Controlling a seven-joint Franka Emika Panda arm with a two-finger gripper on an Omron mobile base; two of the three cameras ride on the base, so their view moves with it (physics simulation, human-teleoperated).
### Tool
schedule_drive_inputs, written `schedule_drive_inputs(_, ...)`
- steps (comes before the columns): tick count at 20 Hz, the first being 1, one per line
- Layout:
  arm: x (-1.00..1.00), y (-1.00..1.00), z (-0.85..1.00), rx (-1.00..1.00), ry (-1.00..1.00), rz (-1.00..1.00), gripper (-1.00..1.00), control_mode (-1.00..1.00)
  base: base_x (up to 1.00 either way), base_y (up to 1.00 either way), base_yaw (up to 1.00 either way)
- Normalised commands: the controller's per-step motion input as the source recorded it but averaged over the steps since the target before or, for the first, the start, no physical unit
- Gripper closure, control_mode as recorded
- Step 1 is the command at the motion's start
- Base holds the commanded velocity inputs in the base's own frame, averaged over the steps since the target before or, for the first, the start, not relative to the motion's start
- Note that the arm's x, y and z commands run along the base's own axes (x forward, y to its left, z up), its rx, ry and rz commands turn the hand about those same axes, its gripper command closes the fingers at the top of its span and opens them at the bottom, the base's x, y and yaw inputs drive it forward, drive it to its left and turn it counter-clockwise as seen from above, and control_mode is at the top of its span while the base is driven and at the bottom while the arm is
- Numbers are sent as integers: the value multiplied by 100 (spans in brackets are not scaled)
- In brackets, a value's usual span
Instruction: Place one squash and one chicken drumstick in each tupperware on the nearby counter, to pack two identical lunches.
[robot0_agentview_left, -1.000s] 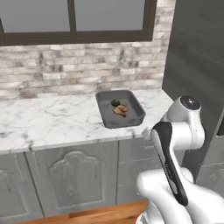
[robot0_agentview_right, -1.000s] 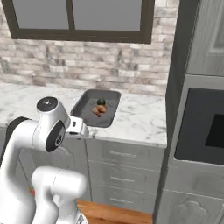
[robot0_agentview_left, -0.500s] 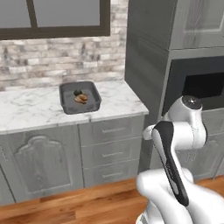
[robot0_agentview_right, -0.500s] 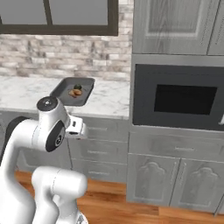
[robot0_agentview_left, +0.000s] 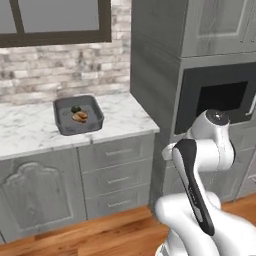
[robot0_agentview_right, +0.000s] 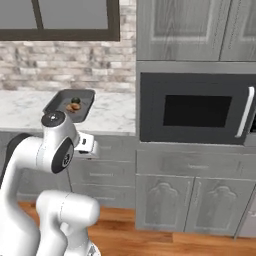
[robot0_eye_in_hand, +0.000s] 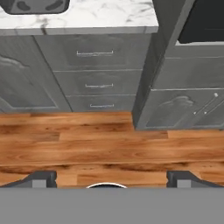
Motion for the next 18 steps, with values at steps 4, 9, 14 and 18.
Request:
schedule_drive_inputs(4,0,0,0,0,0,0,-100,100,-18,-100,-38)
schedule_drive_inputs(9,0,0,0,0,0,0,-100,100,6,-91,-57)
schedule_drive_inputs(14,0,0,0,0,0,0,-100,100,22,-86,-55)
schedule_drive_inputs(18,0,0,0,0,0,0,-100,100,64,-81,-24)
